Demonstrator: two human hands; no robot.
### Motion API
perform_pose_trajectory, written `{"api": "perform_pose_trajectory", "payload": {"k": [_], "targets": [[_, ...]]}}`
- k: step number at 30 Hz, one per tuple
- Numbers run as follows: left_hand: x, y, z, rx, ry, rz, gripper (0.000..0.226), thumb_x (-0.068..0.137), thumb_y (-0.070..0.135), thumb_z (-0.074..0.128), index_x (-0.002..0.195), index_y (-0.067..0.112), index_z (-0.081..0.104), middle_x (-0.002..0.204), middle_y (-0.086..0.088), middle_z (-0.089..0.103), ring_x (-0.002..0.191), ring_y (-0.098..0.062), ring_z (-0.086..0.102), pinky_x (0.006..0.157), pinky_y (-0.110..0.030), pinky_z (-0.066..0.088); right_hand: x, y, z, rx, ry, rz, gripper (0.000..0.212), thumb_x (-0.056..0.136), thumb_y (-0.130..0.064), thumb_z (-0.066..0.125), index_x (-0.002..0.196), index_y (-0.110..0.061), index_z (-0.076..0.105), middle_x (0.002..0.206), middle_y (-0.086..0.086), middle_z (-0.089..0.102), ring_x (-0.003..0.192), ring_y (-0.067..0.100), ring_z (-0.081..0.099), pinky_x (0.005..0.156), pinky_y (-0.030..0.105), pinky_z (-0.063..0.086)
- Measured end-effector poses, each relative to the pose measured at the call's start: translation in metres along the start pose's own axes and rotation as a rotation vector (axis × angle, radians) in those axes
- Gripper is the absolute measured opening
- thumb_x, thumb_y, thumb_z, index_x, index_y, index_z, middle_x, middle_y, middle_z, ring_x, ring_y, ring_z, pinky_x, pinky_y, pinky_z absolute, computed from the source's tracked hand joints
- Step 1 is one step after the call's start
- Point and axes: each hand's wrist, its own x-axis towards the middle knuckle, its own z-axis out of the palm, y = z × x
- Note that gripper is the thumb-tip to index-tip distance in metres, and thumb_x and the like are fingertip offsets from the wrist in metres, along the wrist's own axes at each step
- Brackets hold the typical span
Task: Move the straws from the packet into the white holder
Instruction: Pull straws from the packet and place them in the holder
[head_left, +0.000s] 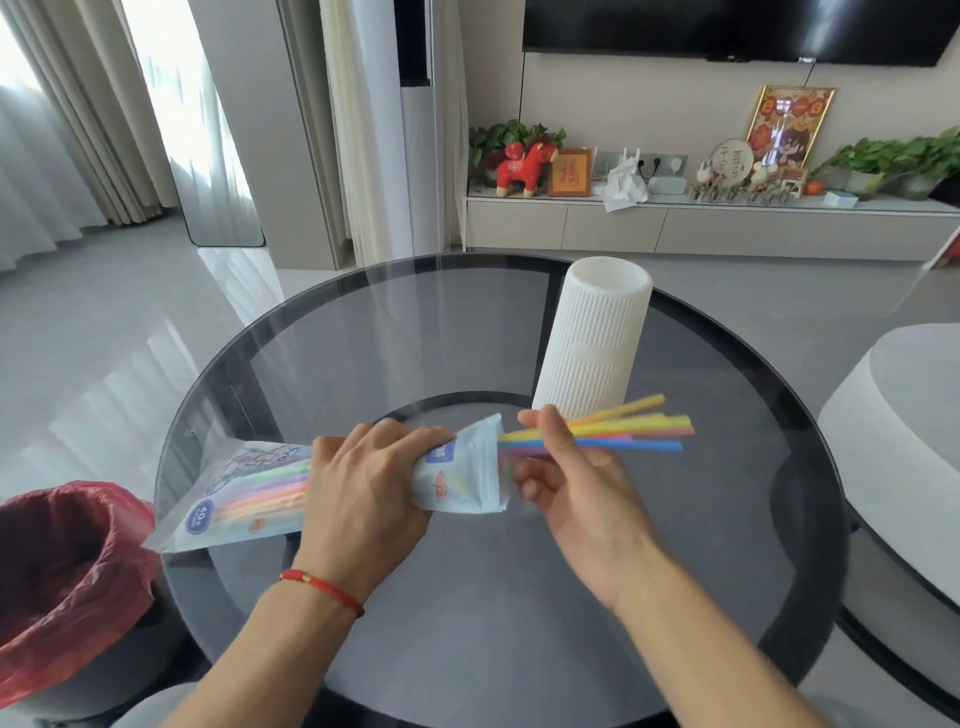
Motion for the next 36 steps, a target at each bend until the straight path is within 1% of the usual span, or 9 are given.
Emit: {"api": "perform_pose_trajectory", "payload": {"k": [3, 5, 9, 14, 19, 22, 25, 32, 36], "targets": [[-0.002, 0.005, 0.005, 0.023, -0.035, 0.037, 0.050, 0.066, 0.020, 0.079, 0.108, 0.043, 0.066, 0.086, 0.011, 0.066, 0.081, -0.021, 0.063, 0.073, -0.041, 0.042, 0.002, 0.006, 0.004, -0.175, 0.144, -0.191, 0.021, 0.097, -0.020, 0.075, 0.087, -0.001, 0.075, 0.061, 0.003, 0.066, 0.050, 0.013, 0.054, 0.045, 0.020, 0.043], [-0.002, 0.000, 0.007, 0.055, -0.067, 0.010, 0.050, 0.065, 0.018, 0.079, 0.107, 0.042, 0.067, 0.085, 0.009, 0.066, 0.081, -0.023, 0.063, 0.074, -0.042, 0.041, 0.006, -0.008, -0.010, -0.268, 0.203, -0.271, 0.021, 0.101, -0.013, 0.069, 0.083, -0.003, 0.073, 0.054, 0.003, 0.062, 0.045, 0.013, 0.049, 0.044, 0.020, 0.040], [-0.001, -0.009, 0.008, 0.152, -0.125, -0.051, 0.043, 0.068, 0.020, 0.078, 0.104, 0.041, 0.068, 0.085, 0.007, 0.066, 0.081, -0.026, 0.063, 0.076, -0.041, 0.035, 0.001, -0.053, -0.051, -0.410, 0.183, -0.380, 0.021, 0.102, -0.016, 0.068, 0.089, 0.000, 0.073, 0.054, 0.004, 0.061, 0.045, 0.014, 0.049, 0.044, 0.019, 0.041], [0.000, -0.011, 0.011, 0.177, -0.135, -0.072, 0.043, 0.071, 0.019, 0.076, 0.108, 0.040, 0.067, 0.090, 0.005, 0.067, 0.086, -0.027, 0.062, 0.078, -0.042, 0.031, -0.017, -0.099, -0.079, -0.602, 0.192, -0.441, 0.019, 0.101, -0.020, 0.072, 0.084, -0.014, 0.078, 0.064, 0.020, 0.061, 0.050, 0.021, 0.050, 0.046, 0.023, 0.044], [-0.003, -0.009, 0.012, 0.185, -0.151, -0.051, 0.046, 0.069, 0.016, 0.077, 0.109, 0.038, 0.067, 0.092, 0.002, 0.068, 0.087, -0.030, 0.062, 0.078, -0.043, 0.033, -0.020, -0.143, -0.052, -1.177, 0.087, -0.437, 0.018, 0.088, -0.040, 0.070, 0.083, -0.023, 0.075, 0.055, 0.004, 0.071, 0.039, 0.013, 0.054, 0.046, 0.022, 0.049], [-0.005, -0.004, 0.013, 0.197, -0.162, -0.034, 0.047, 0.069, 0.015, 0.074, 0.109, 0.036, 0.066, 0.094, 0.002, 0.067, 0.087, -0.030, 0.061, 0.078, -0.042, 0.032, -0.013, -0.130, -0.030, -1.431, 0.077, -0.350, 0.017, 0.092, -0.035, 0.067, 0.081, -0.023, 0.071, 0.055, 0.003, 0.072, 0.037, 0.007, 0.057, 0.048, 0.024, 0.054], [-0.008, 0.001, 0.016, 0.208, -0.175, -0.001, 0.047, 0.072, 0.019, 0.071, 0.114, 0.039, 0.062, 0.099, 0.004, 0.066, 0.093, -0.027, 0.060, 0.081, -0.042, 0.035, -0.010, -0.098, -0.029, -1.384, 0.117, -0.308, 0.020, 0.099, -0.022, 0.065, 0.085, -0.009, 0.069, 0.054, 0.007, 0.066, 0.033, 0.002, 0.054, 0.040, 0.013, 0.047], [-0.008, 0.004, 0.014, 0.183, -0.194, 0.016, 0.048, 0.074, 0.025, 0.072, 0.118, 0.040, 0.059, 0.101, 0.006, 0.064, 0.096, -0.025, 0.059, 0.084, -0.043, 0.037, -0.009, -0.086, -0.042, -1.306, 0.160, -0.327, 0.022, 0.100, -0.024, 0.066, 0.080, -0.016, 0.070, 0.054, 0.006, 0.071, 0.039, 0.010, 0.062, 0.046, 0.013, 0.051], [-0.009, 0.004, 0.014, 0.160, -0.183, 0.017, 0.051, 0.069, 0.023, 0.074, 0.116, 0.039, 0.061, 0.099, 0.004, 0.065, 0.092, -0.026, 0.060, 0.082, -0.043, 0.037, -0.017, -0.077, -0.050, -1.203, 0.197, -0.300, 0.020, 0.103, -0.021, 0.064, 0.086, -0.013, 0.071, 0.056, 0.009, 0.073, 0.043, 0.014, 0.066, 0.052, 0.022, 0.057]]}}
